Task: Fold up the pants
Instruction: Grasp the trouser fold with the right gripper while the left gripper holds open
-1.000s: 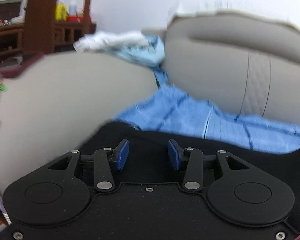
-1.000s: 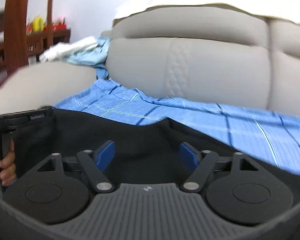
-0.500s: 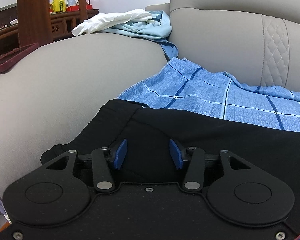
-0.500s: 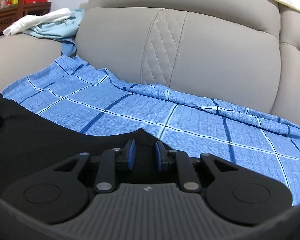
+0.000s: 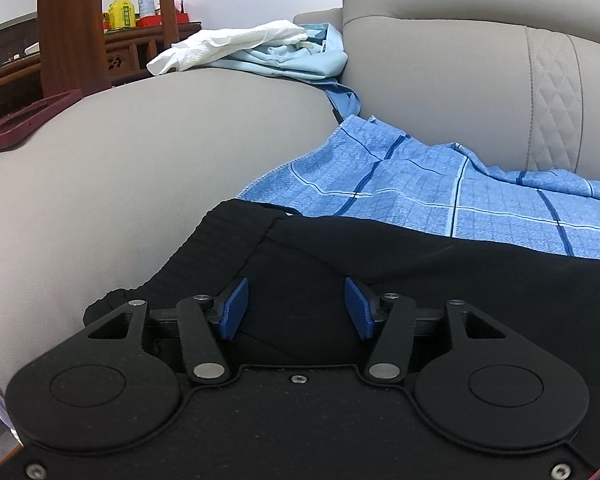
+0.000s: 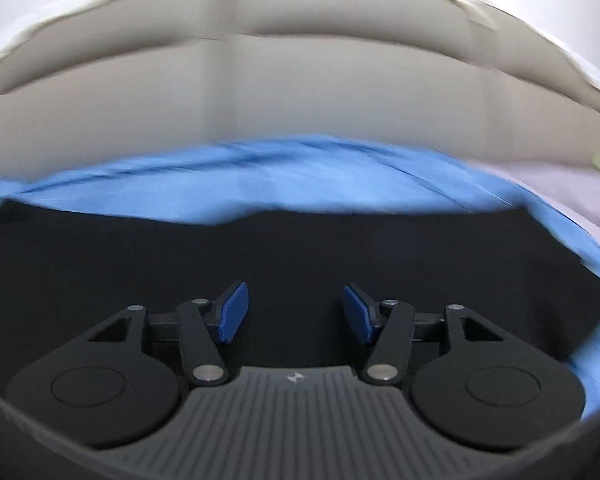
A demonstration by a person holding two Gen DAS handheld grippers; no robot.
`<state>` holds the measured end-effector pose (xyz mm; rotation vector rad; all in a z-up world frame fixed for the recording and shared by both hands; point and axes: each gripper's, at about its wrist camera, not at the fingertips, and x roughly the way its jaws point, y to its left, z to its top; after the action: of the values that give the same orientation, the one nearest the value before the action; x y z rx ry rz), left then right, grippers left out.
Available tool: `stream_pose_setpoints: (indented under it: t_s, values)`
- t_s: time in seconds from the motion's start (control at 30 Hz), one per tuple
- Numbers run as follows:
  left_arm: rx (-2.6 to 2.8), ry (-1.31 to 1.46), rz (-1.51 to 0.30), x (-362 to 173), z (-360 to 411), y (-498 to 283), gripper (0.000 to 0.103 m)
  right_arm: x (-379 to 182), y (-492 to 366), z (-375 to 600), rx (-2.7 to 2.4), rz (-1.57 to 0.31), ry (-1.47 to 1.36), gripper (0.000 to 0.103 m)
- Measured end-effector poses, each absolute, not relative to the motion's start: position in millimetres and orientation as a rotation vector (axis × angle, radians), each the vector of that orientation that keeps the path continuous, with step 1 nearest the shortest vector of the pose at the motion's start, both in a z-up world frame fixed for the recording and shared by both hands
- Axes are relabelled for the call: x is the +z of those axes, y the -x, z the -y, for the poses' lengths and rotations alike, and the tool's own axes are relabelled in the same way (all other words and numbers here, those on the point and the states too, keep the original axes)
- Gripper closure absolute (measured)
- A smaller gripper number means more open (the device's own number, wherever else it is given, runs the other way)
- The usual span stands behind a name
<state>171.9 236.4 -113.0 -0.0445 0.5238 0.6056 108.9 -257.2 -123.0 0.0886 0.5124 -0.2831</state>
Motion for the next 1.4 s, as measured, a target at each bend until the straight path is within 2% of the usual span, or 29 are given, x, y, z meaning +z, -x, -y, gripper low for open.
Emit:
stream_pose_setpoints:
  t_s: [0.2,0.3,0.43,0.53,0.8,0.87,1.0,1.07,1.13,1.27,1.33,1.4]
  values:
    - [0.603,0.081,-0.519,-112.5,-241.6,-169.8,0.046,-133.1,-71.8,391.5,-0.614,-0.506,-0.315,0.033]
    - [0.611,0.066,-0.521,-112.7,-239.4,-170.9,0.045,-128.9,-55.2,424.6,-0.709,-0.431,-0.413,0.033]
    - [0.61,0.066,-0.521,-112.9,-239.4,-170.8,0.045,-122.6,-31.8,422.9,-0.769,-0.32,-0.428,0.025]
    - [0.607,0.073,-0.52,-112.9,-239.6,-170.8,0.045,-124.9,-25.8,411.0,-0.788,-0.335,-0.401,0.024]
    - [0.606,0.079,-0.518,-113.2,-239.4,-170.8,0.045,-139.2,-46.0,401.8,-0.715,-0.516,-0.425,0.024]
    - [0.606,0.081,-0.517,-113.0,-239.7,-170.7,0.044,-142.3,-53.8,406.3,-0.713,-0.505,-0.421,0.021]
    - [0.605,0.083,-0.516,-112.9,-239.9,-170.2,0.044,-143.1,-63.2,421.8,-0.686,-0.451,-0.465,0.025]
    - [0.605,0.083,-0.516,-112.9,-239.9,-170.2,0.044,-143.7,-65.3,428.9,-0.665,-0.422,-0.49,0.028]
    - [0.605,0.083,-0.517,-112.9,-239.9,-170.2,0.044,-143.4,-70.9,431.6,-0.668,-0.428,-0.466,0.042]
    - [0.607,0.079,-0.518,-112.7,-239.7,-170.3,0.044,-140.0,-81.8,438.6,-0.655,-0.45,-0.445,0.06]
    - [0.607,0.079,-0.518,-112.7,-239.7,-170.1,0.044,-135.5,-87.5,446.2,-0.648,-0.475,-0.471,0.088]
    - [0.606,0.081,-0.518,-112.6,-239.8,-170.0,0.044,-125.1,-93.7,448.7,-0.622,-0.491,-0.509,0.089]
